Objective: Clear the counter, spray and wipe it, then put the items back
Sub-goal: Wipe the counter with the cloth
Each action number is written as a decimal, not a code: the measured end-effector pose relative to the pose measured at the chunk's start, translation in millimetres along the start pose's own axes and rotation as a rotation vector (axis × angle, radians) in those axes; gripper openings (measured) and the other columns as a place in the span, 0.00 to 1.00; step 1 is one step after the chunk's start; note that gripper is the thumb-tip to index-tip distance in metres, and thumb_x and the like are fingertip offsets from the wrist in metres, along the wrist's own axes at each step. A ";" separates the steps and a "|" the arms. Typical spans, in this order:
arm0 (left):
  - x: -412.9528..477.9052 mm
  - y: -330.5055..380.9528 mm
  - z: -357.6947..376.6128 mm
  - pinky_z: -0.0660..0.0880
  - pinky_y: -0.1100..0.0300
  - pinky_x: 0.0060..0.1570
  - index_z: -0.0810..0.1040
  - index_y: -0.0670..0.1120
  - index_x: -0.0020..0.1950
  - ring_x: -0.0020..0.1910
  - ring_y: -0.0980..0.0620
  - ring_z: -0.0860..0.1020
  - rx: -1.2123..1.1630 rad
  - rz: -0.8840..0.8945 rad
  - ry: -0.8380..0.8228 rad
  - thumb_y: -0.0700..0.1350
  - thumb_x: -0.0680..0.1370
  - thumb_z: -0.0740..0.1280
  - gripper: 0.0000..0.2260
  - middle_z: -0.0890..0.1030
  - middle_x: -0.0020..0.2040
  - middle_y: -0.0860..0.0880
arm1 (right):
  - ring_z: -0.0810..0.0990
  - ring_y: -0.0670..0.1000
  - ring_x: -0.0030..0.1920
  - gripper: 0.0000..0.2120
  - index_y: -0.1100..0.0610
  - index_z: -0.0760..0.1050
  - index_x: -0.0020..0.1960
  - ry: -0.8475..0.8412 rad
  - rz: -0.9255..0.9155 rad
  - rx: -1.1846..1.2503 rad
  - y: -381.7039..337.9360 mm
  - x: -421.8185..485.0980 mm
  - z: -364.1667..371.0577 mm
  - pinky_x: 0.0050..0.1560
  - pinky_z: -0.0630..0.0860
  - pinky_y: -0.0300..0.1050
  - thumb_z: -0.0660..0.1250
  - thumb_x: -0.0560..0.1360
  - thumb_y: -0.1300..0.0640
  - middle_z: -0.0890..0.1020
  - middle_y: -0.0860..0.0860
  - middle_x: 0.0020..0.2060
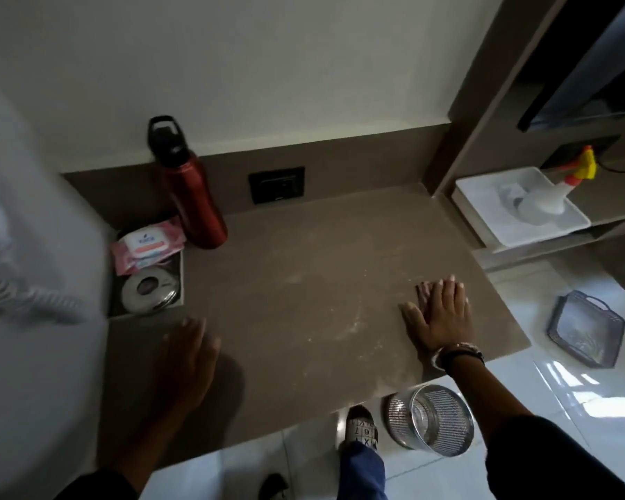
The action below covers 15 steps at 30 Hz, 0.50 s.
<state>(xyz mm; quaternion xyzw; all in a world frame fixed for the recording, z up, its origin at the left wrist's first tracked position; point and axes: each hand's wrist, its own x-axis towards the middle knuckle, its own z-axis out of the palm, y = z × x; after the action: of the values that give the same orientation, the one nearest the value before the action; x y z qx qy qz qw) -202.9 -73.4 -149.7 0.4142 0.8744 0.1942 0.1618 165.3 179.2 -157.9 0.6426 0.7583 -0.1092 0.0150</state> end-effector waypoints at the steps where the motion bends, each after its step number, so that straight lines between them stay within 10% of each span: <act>1: -5.1 -1.5 0.8 0.51 0.45 0.77 0.65 0.40 0.73 0.76 0.44 0.61 -0.016 -0.036 0.003 0.57 0.75 0.50 0.31 0.66 0.75 0.40 | 0.49 0.61 0.78 0.45 0.59 0.56 0.77 0.007 -0.026 -0.030 -15.6 -4.2 5.6 0.76 0.54 0.61 0.39 0.73 0.27 0.55 0.60 0.78; 10: -14.4 -12.7 14.4 0.49 0.46 0.78 0.60 0.41 0.75 0.77 0.44 0.58 -0.178 -0.102 0.034 0.48 0.83 0.49 0.22 0.62 0.77 0.40 | 0.47 0.61 0.79 0.38 0.52 0.50 0.78 -0.174 -0.831 0.053 -251.4 -165.5 95.6 0.74 0.56 0.63 0.52 0.76 0.32 0.52 0.57 0.79; 15: -17.9 -7.8 26.0 0.53 0.43 0.76 0.66 0.38 0.72 0.76 0.39 0.60 0.107 -0.002 0.019 0.57 0.77 0.45 0.32 0.63 0.76 0.37 | 0.50 0.61 0.78 0.29 0.45 0.61 0.75 -0.050 -0.663 0.053 -149.9 -141.2 74.6 0.74 0.57 0.61 0.55 0.76 0.37 0.57 0.55 0.78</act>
<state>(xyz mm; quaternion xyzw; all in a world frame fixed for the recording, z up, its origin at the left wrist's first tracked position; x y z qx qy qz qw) -185.7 -86.6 -174.0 0.4198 0.8852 0.1511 0.1315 34.5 5.7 -185.8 0.3580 0.9224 -0.1435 -0.0192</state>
